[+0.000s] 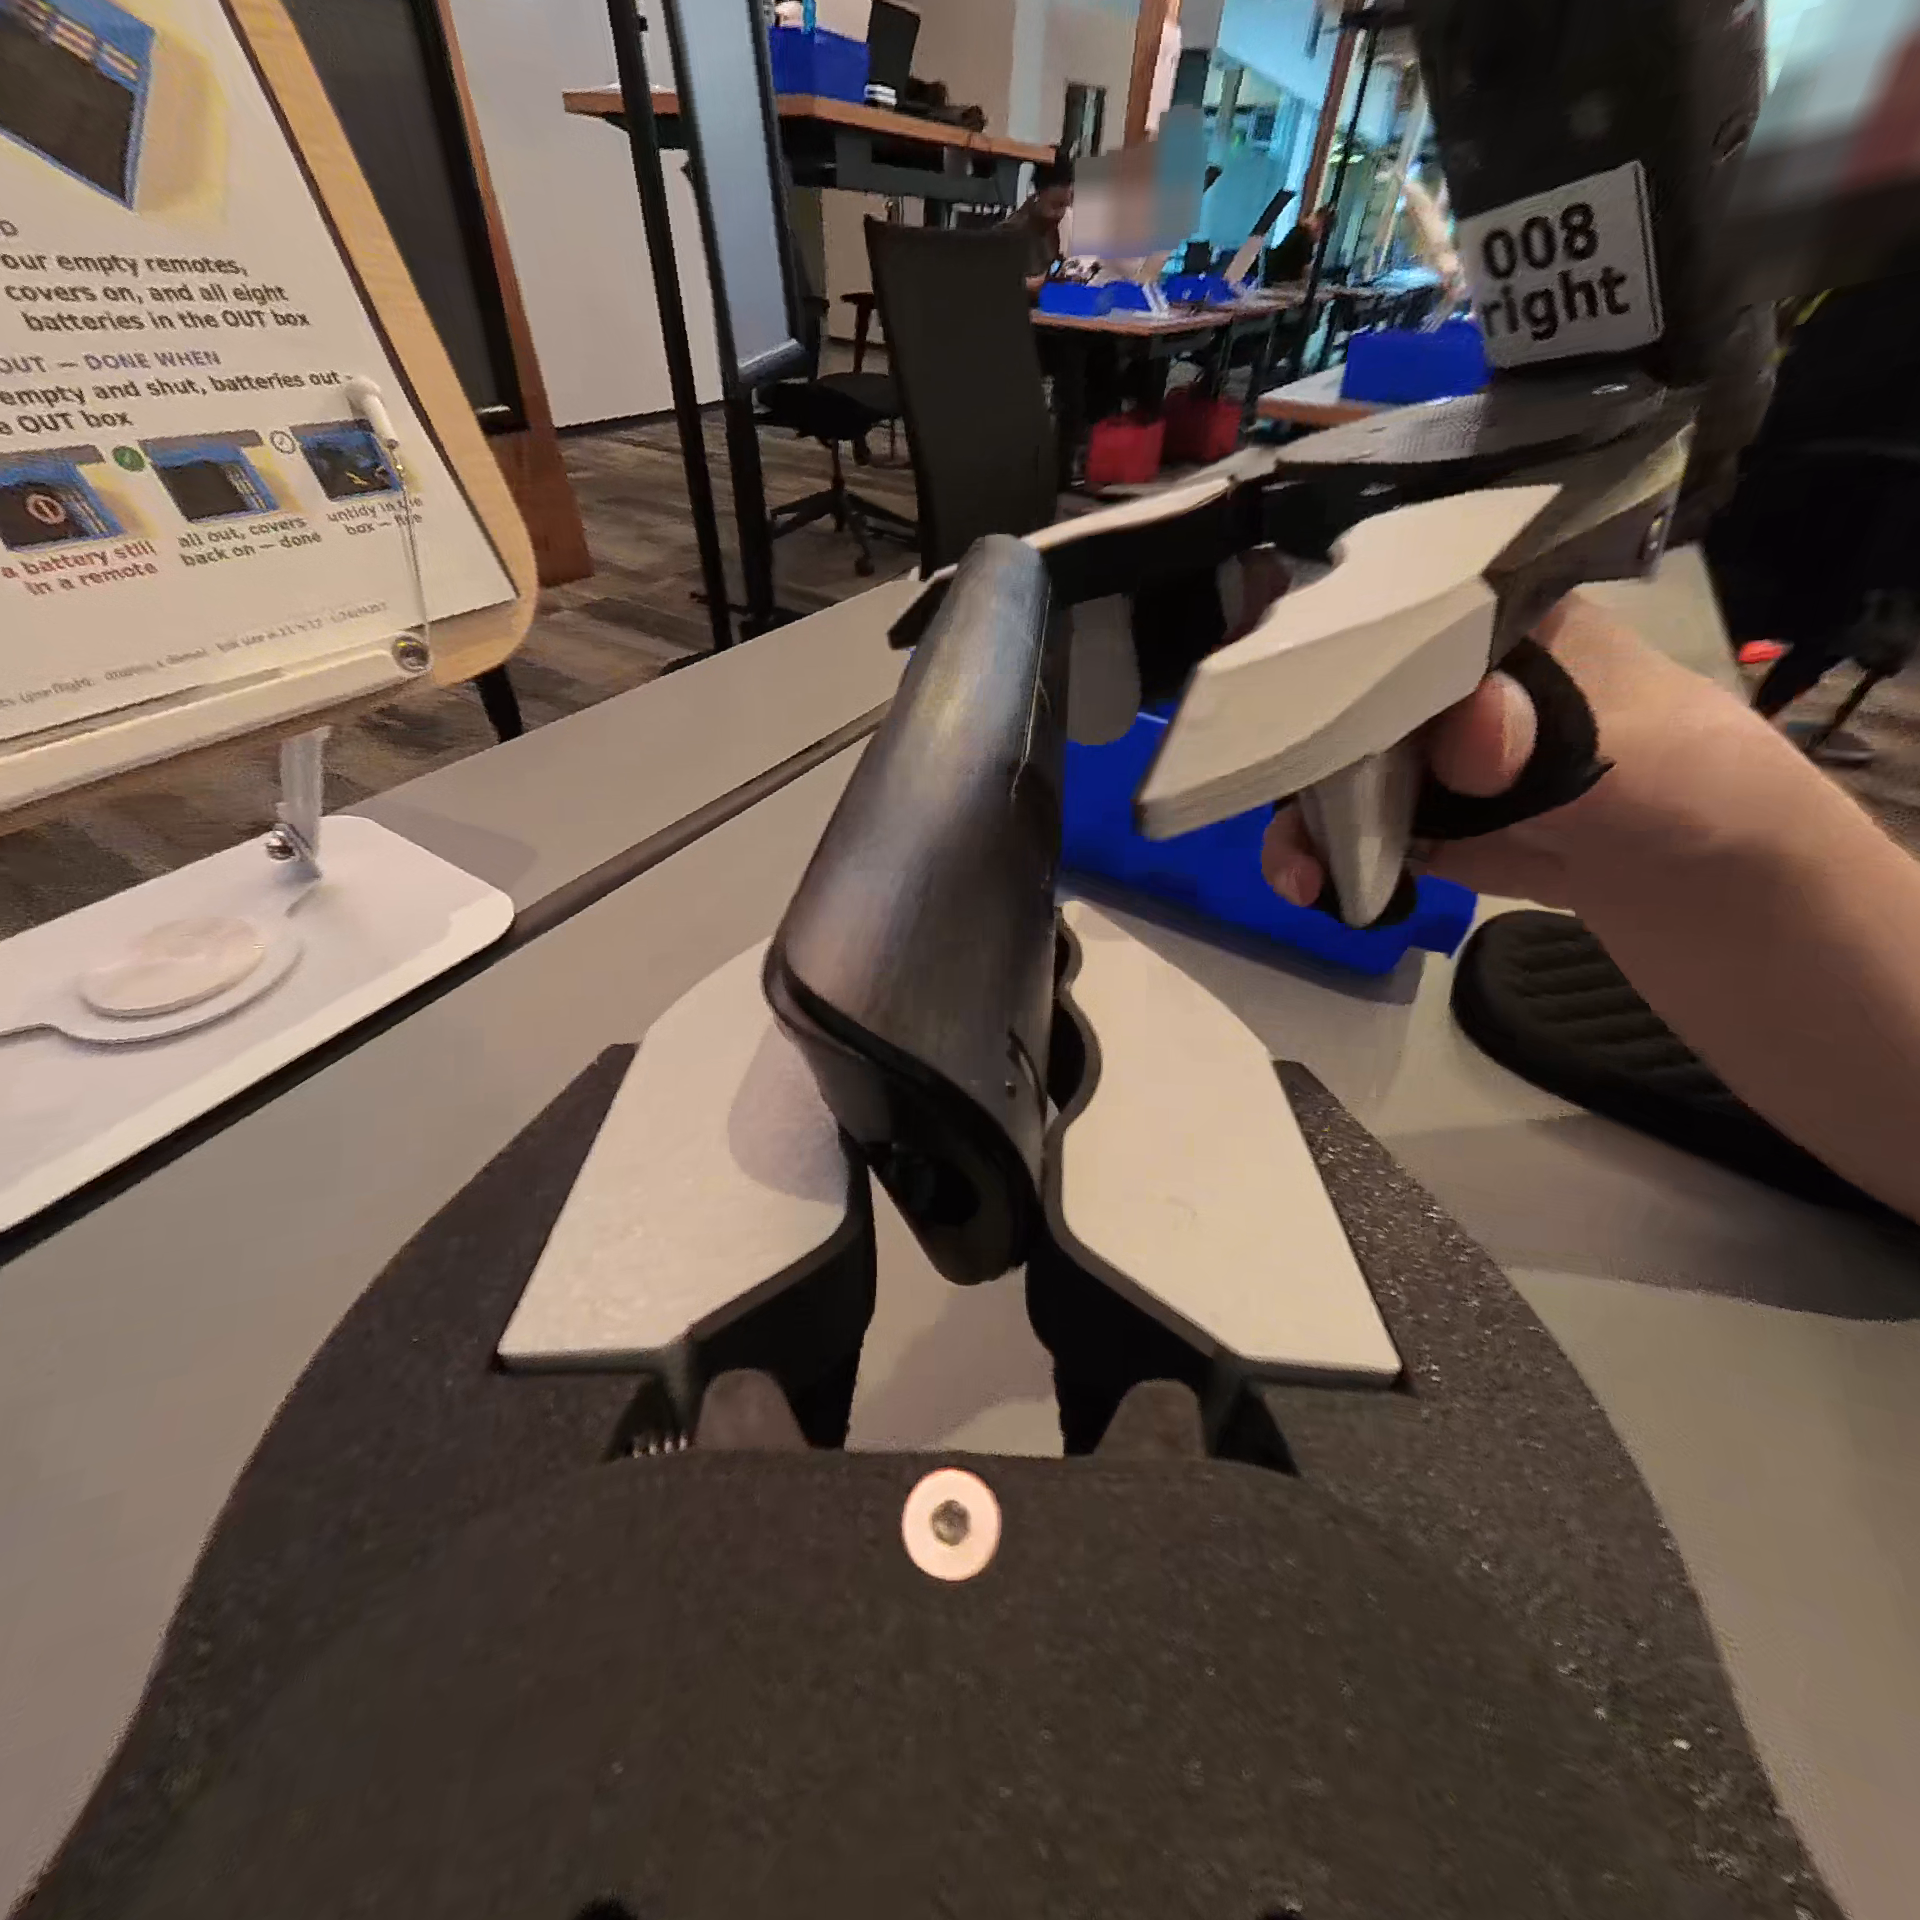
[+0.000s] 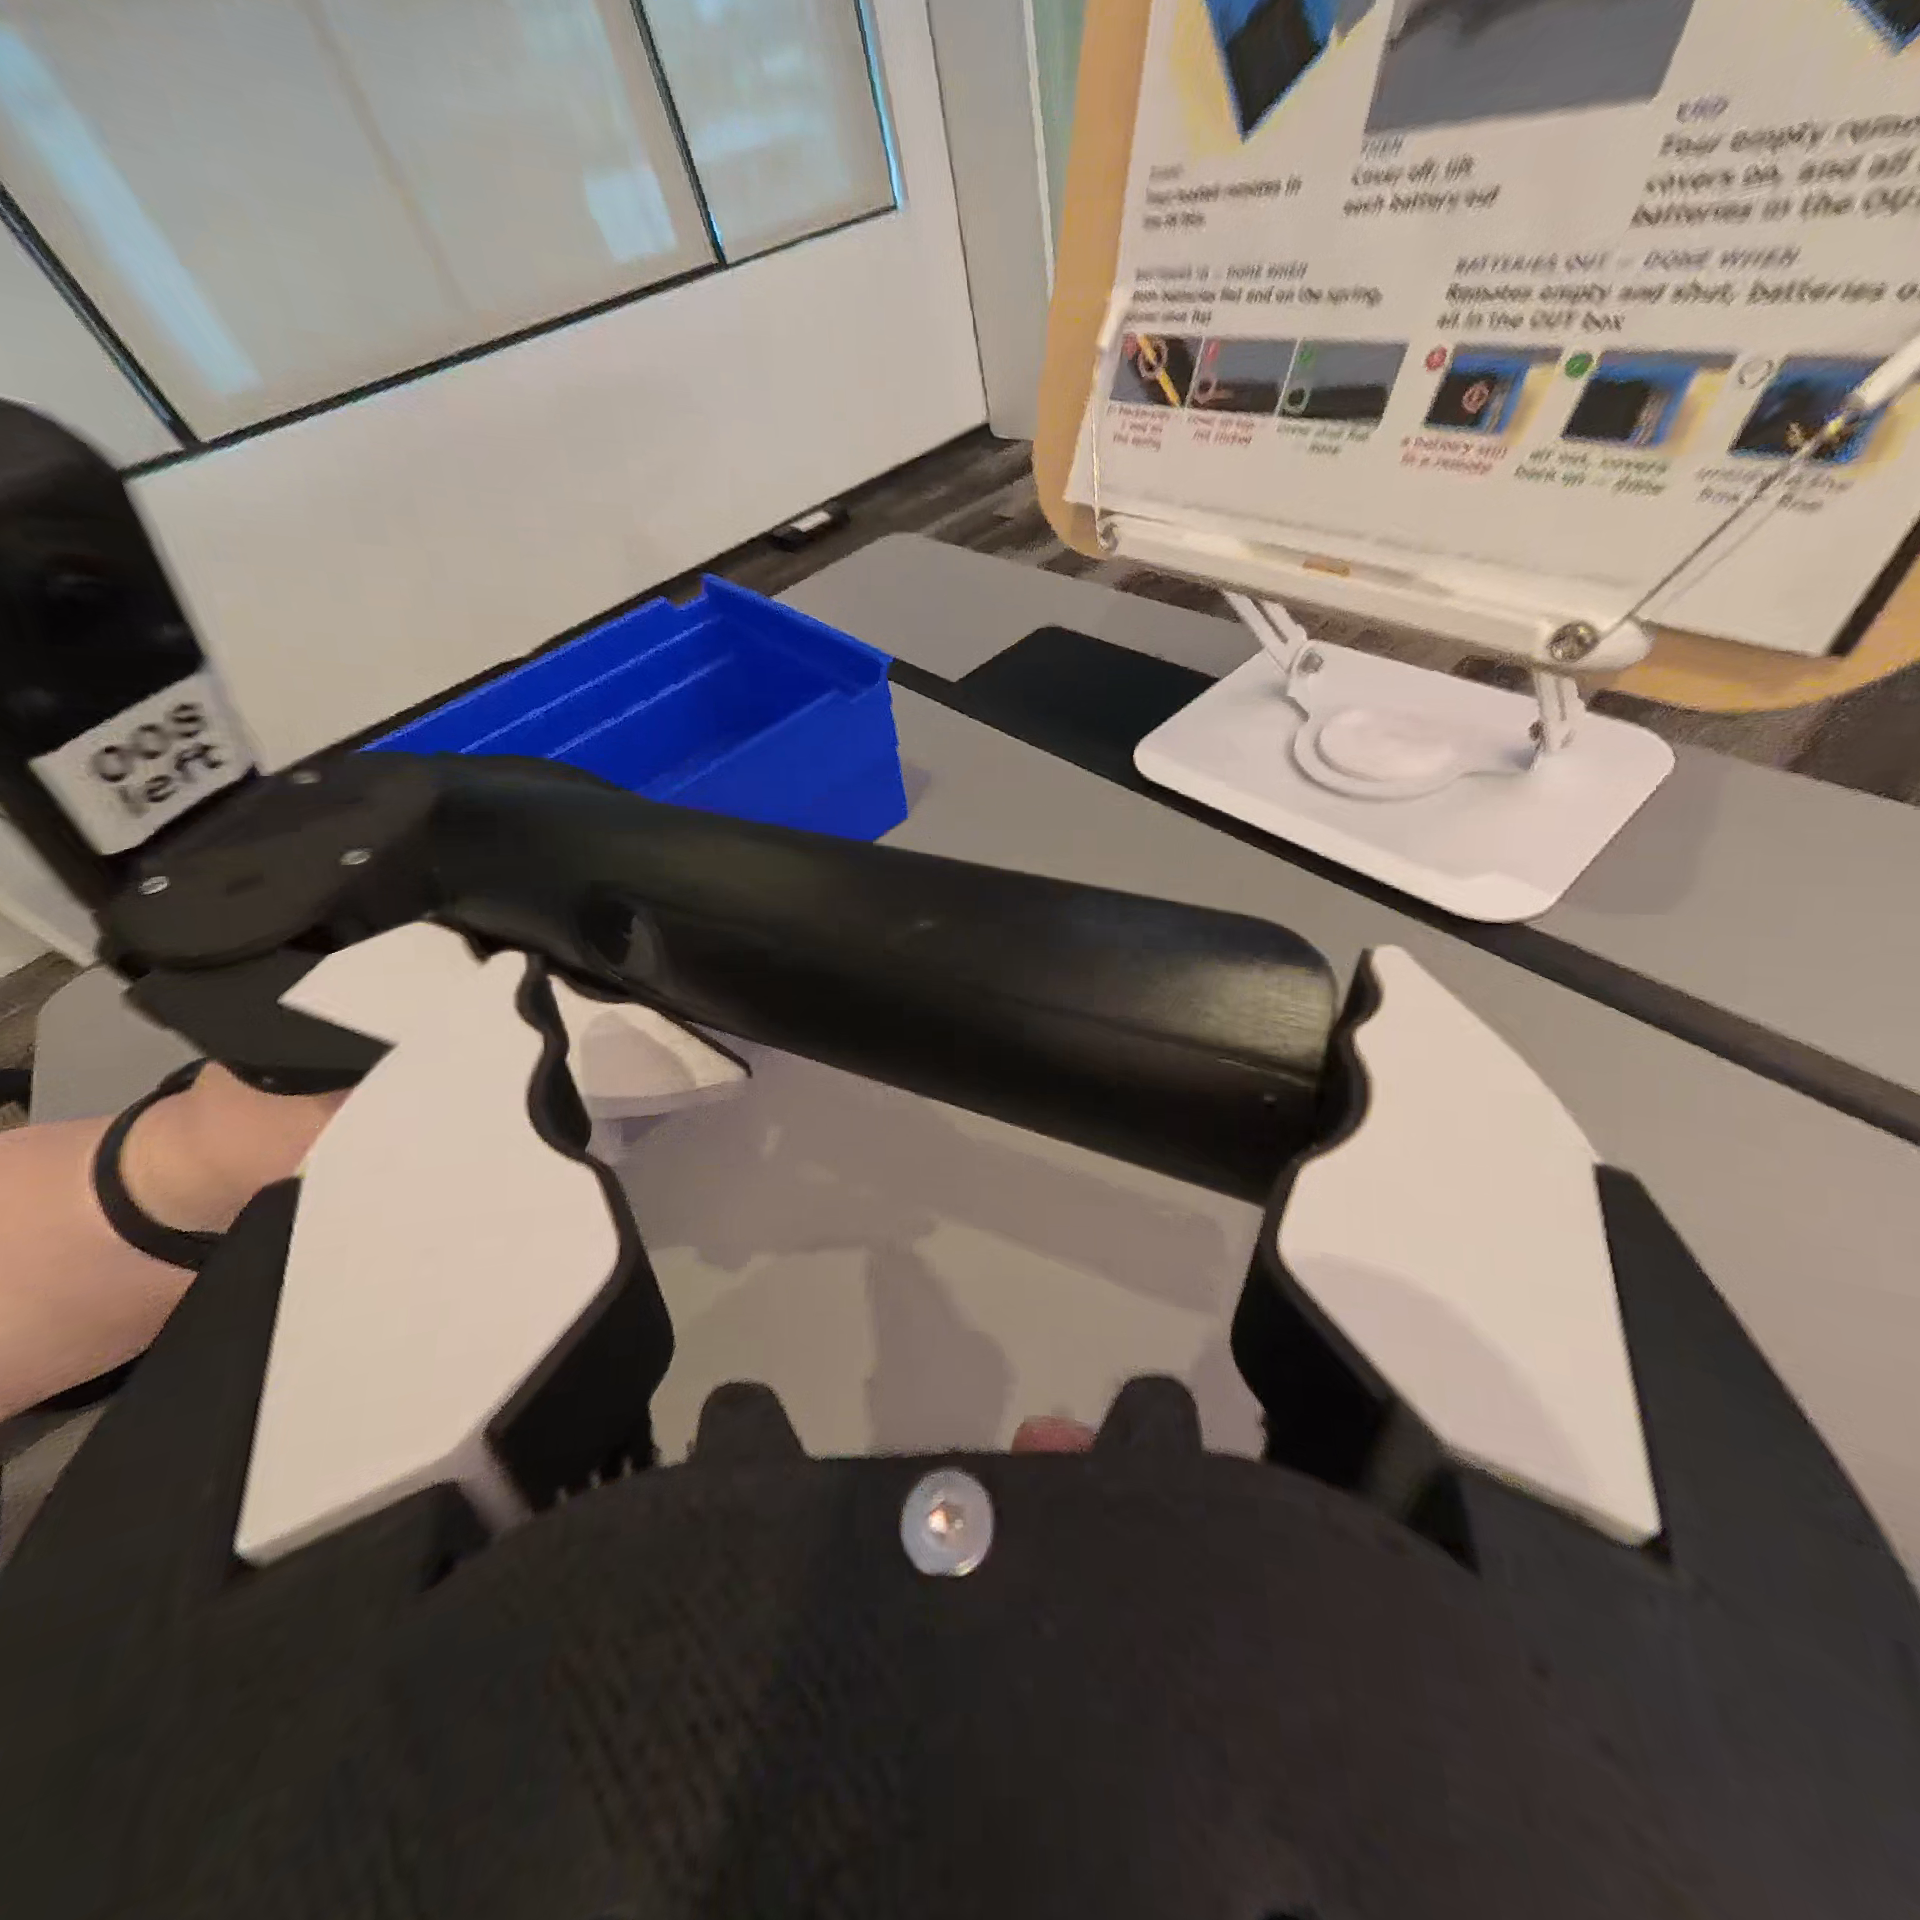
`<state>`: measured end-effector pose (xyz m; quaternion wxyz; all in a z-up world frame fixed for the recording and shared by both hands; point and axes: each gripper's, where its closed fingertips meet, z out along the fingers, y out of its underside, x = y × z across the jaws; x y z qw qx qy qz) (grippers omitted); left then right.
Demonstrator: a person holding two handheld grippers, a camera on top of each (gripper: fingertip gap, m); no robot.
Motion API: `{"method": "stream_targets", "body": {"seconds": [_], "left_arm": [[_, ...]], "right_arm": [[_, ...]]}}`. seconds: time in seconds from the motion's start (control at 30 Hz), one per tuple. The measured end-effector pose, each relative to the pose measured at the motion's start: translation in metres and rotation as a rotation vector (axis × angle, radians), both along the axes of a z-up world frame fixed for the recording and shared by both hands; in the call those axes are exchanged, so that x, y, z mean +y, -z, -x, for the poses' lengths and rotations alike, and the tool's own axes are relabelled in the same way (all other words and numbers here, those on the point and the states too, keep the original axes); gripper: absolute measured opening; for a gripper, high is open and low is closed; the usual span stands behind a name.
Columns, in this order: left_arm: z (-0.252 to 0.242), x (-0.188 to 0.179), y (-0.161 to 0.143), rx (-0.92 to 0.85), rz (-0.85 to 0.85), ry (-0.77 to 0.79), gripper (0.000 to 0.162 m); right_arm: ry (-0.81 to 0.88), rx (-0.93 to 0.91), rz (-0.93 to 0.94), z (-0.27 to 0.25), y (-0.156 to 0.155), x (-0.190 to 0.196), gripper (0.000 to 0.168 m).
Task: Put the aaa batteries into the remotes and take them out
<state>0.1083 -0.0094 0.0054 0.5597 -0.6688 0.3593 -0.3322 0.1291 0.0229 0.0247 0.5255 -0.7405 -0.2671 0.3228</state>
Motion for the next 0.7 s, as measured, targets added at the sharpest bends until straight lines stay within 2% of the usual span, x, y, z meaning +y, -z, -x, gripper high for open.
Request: {"method": "stream_targets", "body": {"seconds": [0.23, 0.33, 0.7], "left_arm": [[-0.004, -0.006, -0.007, 0.014, -0.097, -0.044, 0.031], [-0.003, -0.012, -0.018, 0.026, -0.206, -0.062, 0.031], [-0.008, -0.012, -0.008, 0.051, -0.158, -0.039, 0.03]], "right_arm": [[-0.033, 0.023, 0.064, 0.002, 0.011, 0.001, 0.134], [-0.1, 0.087, 0.11, 0.009, 0.014, -0.004, 0.135], [-0.062, 0.028, 0.007, 0.001, 0.006, -0.001, 0.133]]}}
